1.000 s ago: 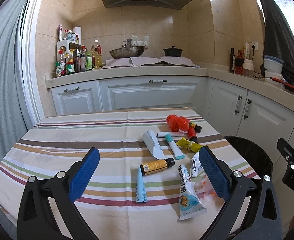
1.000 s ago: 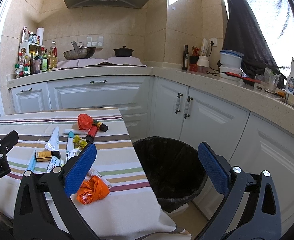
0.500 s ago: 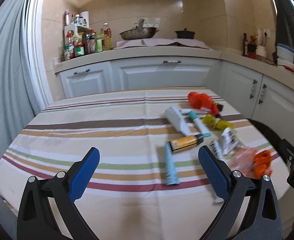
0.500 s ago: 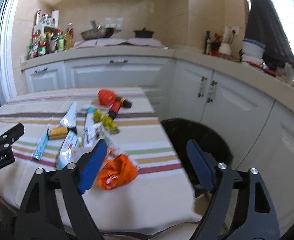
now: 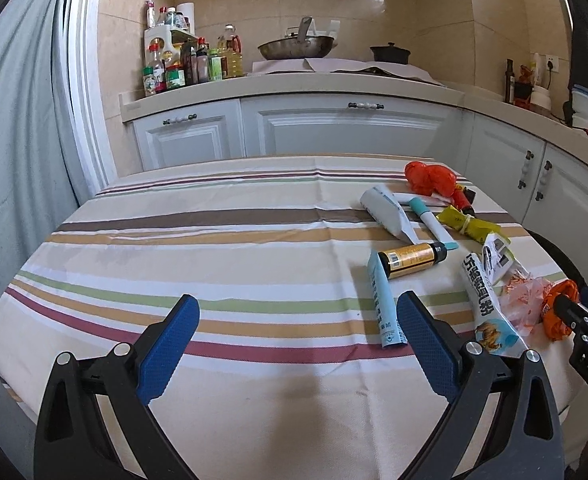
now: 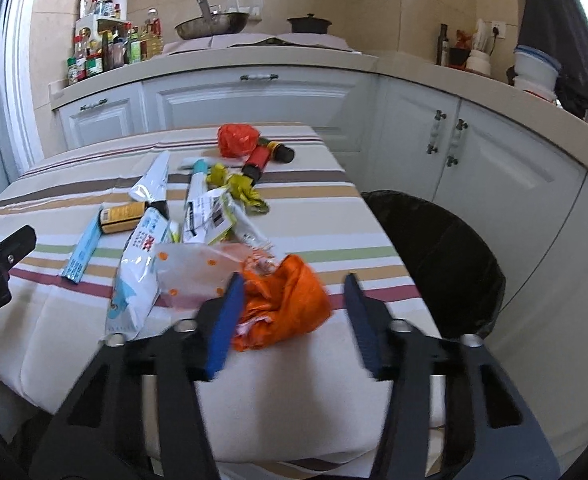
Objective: Collect trash
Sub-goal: 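Grasp the orange plastic bag with the right gripper while the left grasps the snack wrapper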
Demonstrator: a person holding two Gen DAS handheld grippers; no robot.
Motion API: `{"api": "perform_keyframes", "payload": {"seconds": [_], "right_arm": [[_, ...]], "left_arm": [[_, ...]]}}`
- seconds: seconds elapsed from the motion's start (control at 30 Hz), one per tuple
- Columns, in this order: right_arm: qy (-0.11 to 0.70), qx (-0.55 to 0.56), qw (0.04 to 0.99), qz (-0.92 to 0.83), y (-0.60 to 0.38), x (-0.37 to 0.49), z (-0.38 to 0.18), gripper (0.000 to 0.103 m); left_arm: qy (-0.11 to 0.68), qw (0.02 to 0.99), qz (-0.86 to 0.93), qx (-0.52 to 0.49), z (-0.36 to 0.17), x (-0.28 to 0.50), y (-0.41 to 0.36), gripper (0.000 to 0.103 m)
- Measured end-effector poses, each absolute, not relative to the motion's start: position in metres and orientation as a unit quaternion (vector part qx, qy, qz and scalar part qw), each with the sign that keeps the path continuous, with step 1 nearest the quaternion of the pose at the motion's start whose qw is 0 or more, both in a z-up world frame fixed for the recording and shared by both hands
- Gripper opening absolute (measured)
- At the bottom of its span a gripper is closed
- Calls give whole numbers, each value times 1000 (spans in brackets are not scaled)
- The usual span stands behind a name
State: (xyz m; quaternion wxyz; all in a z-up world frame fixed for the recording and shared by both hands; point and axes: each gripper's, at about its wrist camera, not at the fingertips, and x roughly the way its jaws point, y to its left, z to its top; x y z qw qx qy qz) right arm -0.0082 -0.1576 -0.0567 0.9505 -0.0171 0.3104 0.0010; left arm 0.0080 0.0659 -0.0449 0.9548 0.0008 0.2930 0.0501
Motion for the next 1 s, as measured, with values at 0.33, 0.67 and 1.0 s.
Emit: {"api": "perform_keyframes", "payload": {"seconds": [0.33, 0.67, 1.0], "right_arm": [[301, -14, 953, 3, -160, -17, -51, 34], [274, -9, 961, -20, -182, -29, -36, 34], [271, 16, 962, -38, -212, -38, -41, 34]], "left_arm": [[291, 956, 33, 3, -42, 5, 56, 96], [282, 959, -14, 10, -33, 2, 20, 96], [304, 951, -45, 33, -51, 7, -25, 95]]}}
